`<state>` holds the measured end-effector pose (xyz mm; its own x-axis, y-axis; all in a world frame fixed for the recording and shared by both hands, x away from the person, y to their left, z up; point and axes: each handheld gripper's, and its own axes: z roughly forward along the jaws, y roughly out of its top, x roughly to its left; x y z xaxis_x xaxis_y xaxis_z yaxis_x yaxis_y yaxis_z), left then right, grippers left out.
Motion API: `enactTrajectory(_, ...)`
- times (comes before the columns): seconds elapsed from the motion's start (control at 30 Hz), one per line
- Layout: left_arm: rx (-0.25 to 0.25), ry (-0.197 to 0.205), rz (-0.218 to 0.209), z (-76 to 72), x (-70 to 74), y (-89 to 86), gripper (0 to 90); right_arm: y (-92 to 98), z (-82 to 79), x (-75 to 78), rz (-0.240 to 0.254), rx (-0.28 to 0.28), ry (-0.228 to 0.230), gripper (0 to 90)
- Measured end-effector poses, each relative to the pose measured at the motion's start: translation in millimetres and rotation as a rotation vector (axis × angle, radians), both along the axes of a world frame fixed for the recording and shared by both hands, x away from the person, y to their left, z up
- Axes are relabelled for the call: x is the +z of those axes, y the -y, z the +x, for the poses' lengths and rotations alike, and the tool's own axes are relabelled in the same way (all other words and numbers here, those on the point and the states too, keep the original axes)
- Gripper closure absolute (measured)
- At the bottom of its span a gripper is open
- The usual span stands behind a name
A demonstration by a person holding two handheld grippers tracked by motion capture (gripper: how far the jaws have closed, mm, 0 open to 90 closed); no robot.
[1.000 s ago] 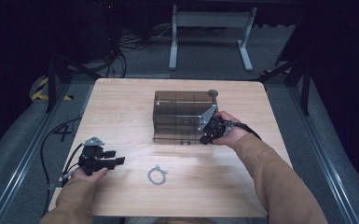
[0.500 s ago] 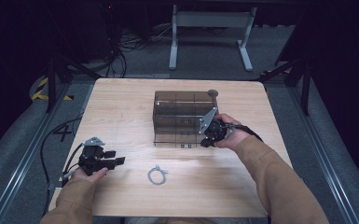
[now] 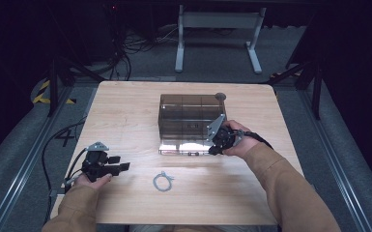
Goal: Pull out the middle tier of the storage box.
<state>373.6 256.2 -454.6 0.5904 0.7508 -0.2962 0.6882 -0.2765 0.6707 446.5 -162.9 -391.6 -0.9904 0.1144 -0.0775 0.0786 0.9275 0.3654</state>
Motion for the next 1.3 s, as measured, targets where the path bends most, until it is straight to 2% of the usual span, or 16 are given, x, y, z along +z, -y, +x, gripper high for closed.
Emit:
enactTrajectory(0.67, -0.001, 0.000, 0.001, 0.2, 0.2, 0.1, 43.1, -2.0, -1.6, -4.6, -0.023, -0.008, -0.010, 87.0)
enactTrajectory(0.87, 0.000, -0.002, 0.000, 0.2, 0.0, 0.2, 43.1, -0.6, -2.2, -3.8, -0.025, -0.018, -0.011, 83.6)
enactTrajectory(1.07, 0.001, -0.001, 0.000, 0.3, 0.0, 0.5, 43.1, 1.2, -6.1, 2.5, -0.001, -0.041, 0.001, 76.5)
enactTrajectory(1.3, 0.001, -0.003, -0.002, 0.2, 0.0, 0.4, 43.1, 0.7, -14.1, 11.2, 0.047, -0.070, 0.019, 73.1)
